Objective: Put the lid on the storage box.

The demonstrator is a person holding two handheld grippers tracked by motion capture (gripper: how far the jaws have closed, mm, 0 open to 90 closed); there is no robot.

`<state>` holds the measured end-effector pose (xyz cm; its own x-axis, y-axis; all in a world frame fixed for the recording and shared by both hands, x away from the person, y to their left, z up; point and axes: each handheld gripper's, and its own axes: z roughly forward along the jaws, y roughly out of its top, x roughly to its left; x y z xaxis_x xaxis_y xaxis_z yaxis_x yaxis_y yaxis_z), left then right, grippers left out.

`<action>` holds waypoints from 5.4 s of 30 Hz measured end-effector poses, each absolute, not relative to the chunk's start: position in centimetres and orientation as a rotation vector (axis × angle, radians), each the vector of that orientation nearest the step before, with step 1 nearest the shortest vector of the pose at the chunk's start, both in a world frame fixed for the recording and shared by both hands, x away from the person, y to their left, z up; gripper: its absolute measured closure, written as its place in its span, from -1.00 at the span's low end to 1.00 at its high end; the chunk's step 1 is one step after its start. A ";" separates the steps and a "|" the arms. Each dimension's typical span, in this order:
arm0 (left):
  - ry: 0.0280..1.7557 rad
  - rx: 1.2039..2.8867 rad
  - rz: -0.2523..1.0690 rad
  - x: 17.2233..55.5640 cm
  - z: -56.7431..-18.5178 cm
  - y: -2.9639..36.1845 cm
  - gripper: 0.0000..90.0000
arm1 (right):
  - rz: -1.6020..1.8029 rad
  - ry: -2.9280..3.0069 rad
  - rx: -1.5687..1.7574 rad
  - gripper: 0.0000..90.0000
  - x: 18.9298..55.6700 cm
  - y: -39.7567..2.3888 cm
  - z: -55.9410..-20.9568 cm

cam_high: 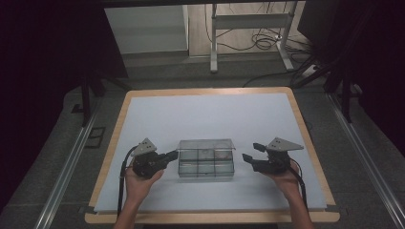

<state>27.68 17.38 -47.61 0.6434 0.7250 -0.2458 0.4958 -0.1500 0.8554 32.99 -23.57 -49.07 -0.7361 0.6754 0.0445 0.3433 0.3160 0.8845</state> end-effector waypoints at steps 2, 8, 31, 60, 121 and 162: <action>0.980 1.809 0.268 27.6 -47.7 17.3 1.00 | 1.387 2.256 0.914 -0.24 33.0 -23.6 -49.1; 0.978 1.816 0.260 27.5 -47.9 17.3 1.00 | 1.381 2.261 0.914 -0.24 32.9 -23.6 -49.2; 0.980 1.857 0.230 26.8 -49.0 17.0 1.00 | 1.377 2.276 0.918 -0.25 32.8 -23.6 -49.5; 0.990 1.908 0.208 26.1 -50.2 17.2 1.00 | 1.361 2.286 0.932 -0.26 32.7 -23.8 -49.8; 1.050 1.903 0.228 25.7 -50.8 18.9 0.82 | 1.363 2.285 0.954 -0.27 32.8 -24.5 -50.2; 1.196 1.873 0.346 27.0 -51.6 23.0 -0.60 | 1.325 2.269 1.006 -0.29 32.7 -26.9 -50.4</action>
<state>27.02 22.99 -51.63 0.5014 0.8404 -0.2057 0.6010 -0.1673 0.7816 32.69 -26.87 -50.37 -0.6979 0.7130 0.0676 0.4095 0.3197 0.8545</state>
